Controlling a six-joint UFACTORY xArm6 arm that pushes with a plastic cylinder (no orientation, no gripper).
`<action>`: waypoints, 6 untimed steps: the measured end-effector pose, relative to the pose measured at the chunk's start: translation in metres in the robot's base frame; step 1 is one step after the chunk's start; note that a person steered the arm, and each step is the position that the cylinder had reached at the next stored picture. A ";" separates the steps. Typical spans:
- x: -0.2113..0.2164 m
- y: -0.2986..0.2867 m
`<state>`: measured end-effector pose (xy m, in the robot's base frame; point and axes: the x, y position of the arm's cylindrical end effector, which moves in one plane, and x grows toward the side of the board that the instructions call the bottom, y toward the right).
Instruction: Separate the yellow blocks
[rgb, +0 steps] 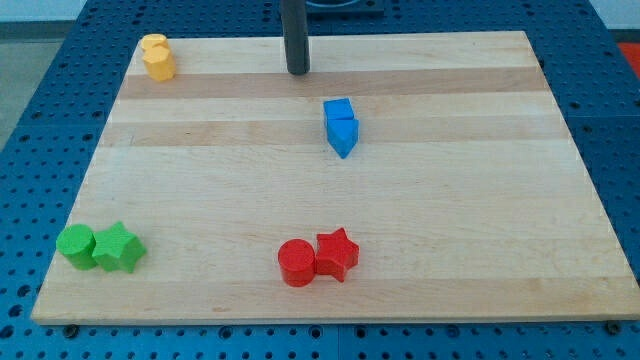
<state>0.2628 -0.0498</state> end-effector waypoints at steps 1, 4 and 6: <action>-0.002 0.000; -0.007 -0.022; -0.050 -0.115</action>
<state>0.2130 -0.1653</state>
